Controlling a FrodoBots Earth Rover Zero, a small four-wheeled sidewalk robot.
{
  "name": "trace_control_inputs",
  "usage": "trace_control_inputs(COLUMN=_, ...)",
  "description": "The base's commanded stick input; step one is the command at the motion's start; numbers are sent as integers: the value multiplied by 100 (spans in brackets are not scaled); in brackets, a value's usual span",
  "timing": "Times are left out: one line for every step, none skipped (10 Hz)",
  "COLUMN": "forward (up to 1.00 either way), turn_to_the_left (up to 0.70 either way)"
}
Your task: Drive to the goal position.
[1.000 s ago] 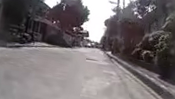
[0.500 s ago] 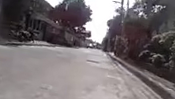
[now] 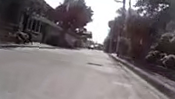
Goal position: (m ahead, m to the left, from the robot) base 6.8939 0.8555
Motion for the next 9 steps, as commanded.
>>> trace_control_inputs(forward=100, turn_to_the_left=0)
trace_control_inputs(forward=100, turn_to_the_left=0)
trace_control_inputs(forward=100, turn_to_the_left=0)
trace_control_inputs(forward=100, turn_to_the_left=0)
trace_control_inputs(forward=100, turn_to_the_left=0)
trace_control_inputs(forward=100, turn_to_the_left=0)
trace_control_inputs(forward=100, turn_to_the_left=0)
trace_control_inputs(forward=100, turn_to_the_left=0)
trace_control_inputs(forward=100, turn_to_the_left=0)
